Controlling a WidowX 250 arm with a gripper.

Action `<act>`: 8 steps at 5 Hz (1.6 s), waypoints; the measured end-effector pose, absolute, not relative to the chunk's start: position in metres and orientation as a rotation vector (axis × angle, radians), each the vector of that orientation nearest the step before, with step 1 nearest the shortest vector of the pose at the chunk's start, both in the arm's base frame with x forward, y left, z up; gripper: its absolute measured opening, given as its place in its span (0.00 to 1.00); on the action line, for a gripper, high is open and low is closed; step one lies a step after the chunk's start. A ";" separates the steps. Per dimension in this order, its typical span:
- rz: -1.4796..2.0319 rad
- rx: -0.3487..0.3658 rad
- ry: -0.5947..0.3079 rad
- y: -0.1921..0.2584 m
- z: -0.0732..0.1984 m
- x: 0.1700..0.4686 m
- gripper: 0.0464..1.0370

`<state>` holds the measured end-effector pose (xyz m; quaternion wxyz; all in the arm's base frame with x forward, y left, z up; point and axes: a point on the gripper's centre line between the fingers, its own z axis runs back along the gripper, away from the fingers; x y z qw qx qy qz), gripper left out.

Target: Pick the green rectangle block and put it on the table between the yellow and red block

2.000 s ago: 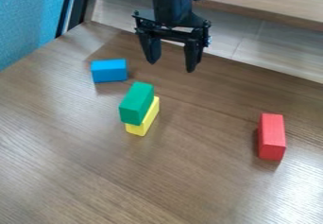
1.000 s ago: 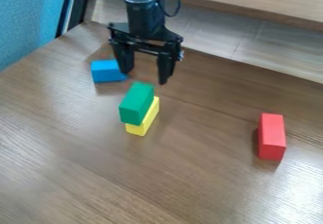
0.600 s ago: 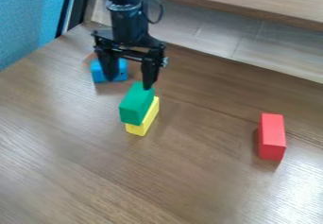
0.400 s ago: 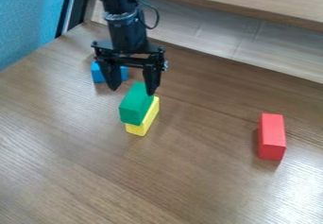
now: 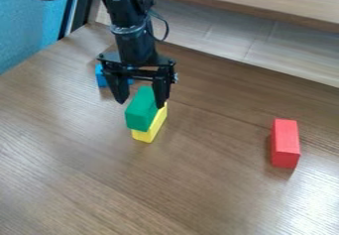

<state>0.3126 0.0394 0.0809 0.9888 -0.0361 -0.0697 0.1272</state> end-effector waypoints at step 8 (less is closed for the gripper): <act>-0.049 -0.075 -0.154 -0.070 0.092 0.350 0.56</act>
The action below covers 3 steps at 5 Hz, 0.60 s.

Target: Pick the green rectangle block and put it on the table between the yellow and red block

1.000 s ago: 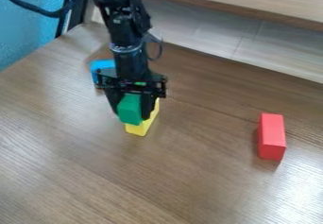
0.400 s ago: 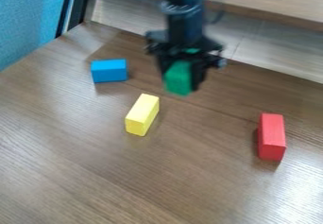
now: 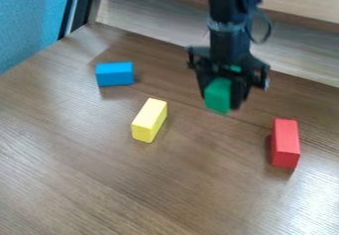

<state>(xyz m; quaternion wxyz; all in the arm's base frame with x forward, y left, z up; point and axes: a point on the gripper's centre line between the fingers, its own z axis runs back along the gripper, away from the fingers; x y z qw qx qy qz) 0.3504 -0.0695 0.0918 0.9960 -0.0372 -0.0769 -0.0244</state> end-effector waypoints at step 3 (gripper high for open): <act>-0.070 -0.049 -0.042 -0.069 0.039 0.345 0.56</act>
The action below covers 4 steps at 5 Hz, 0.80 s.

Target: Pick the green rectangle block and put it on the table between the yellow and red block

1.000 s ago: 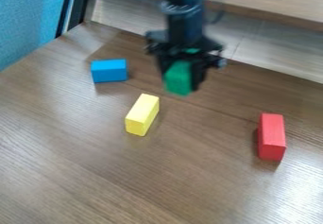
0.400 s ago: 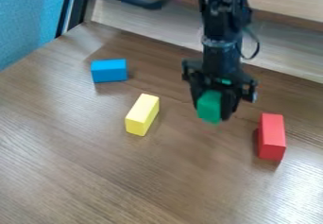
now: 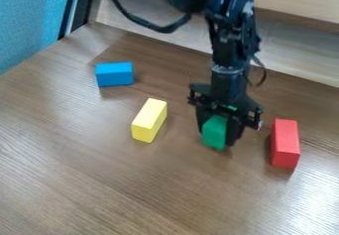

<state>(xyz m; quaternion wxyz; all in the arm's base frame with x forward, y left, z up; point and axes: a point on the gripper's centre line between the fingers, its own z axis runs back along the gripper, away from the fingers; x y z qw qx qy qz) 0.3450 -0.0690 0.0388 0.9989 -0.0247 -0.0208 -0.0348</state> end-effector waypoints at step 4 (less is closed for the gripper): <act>-0.054 -0.025 -0.006 -0.065 0.027 0.336 0.97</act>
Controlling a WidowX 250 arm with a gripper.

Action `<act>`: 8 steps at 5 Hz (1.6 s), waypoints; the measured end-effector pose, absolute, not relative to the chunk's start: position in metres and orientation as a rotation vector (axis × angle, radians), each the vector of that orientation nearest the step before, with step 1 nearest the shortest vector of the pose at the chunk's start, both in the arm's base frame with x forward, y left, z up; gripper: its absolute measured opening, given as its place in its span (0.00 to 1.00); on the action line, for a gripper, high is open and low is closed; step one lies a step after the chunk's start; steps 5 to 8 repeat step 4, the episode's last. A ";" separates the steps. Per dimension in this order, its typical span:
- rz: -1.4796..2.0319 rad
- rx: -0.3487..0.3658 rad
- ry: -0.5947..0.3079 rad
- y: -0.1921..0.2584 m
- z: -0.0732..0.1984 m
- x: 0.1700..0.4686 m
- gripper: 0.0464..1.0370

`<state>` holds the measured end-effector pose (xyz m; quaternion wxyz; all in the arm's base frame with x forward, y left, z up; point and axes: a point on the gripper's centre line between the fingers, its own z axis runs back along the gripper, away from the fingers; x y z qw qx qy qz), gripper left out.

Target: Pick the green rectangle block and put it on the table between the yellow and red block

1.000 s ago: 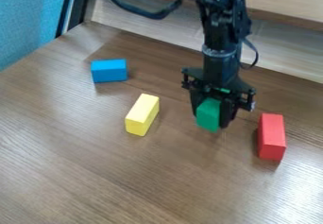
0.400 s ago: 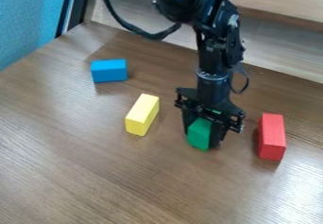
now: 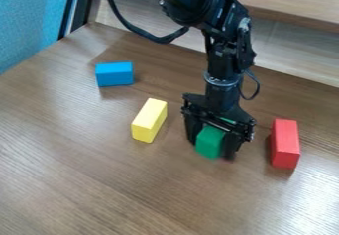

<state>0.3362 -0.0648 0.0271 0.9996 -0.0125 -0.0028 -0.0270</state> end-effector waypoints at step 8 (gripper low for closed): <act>0.035 -0.043 -0.235 -0.024 0.118 0.354 0.96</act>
